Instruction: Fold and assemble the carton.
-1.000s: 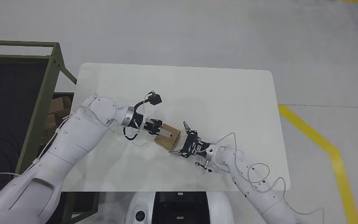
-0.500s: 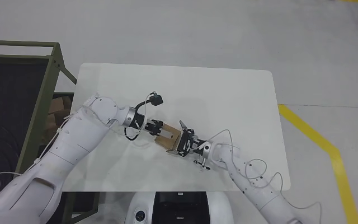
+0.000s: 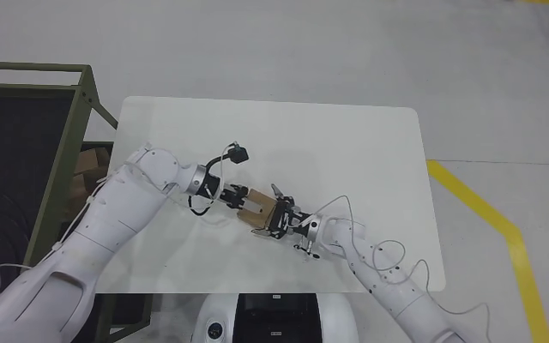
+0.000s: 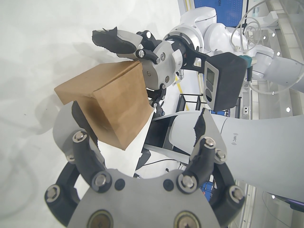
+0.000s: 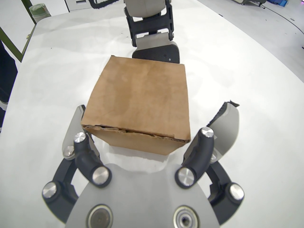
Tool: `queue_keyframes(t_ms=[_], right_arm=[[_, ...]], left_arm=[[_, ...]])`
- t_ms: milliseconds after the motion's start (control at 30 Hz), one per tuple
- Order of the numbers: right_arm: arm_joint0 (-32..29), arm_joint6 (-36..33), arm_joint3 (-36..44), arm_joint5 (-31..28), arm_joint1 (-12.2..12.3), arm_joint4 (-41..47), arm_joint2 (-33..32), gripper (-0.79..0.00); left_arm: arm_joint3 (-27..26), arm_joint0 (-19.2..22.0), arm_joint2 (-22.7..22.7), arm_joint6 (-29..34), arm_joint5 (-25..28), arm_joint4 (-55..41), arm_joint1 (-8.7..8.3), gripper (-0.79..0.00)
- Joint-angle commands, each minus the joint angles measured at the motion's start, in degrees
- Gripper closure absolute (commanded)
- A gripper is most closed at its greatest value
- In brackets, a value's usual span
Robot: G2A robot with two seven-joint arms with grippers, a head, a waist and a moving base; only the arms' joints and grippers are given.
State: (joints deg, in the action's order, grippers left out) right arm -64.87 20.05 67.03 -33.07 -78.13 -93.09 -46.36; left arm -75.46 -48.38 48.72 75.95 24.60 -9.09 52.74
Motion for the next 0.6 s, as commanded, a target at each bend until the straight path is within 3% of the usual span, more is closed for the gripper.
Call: queue_keyframes(t_ms=[0, 167, 333, 567], right_arm=[[0.0, -0.1, 0.0, 0.0, 0.0, 0.1, 0.1, -0.785], [0.3, -0.6, 0.1, -0.2, -0.1, 0.7, 0.3, -0.785], [0.4, -0.6, 0.1, -0.4, 0.0, 0.8, 0.5, -0.693], [0.5, -0.5, 0.0, -0.2, 0.0, 0.9, 0.5, -0.683]], left_arm=[[0.1, 0.0, -0.2, -0.1, 0.1, 0.2, 0.07, -0.785], [0.4, 0.2, -0.5, -0.3, 0.3, 0.5, 0.28, -0.785], [0.5, 0.2, -0.6, -0.4, 0.5, 0.6, 0.39, -0.785], [0.6, 0.3, -0.7, -0.3, 0.5, 0.6, 0.49, -0.785]])
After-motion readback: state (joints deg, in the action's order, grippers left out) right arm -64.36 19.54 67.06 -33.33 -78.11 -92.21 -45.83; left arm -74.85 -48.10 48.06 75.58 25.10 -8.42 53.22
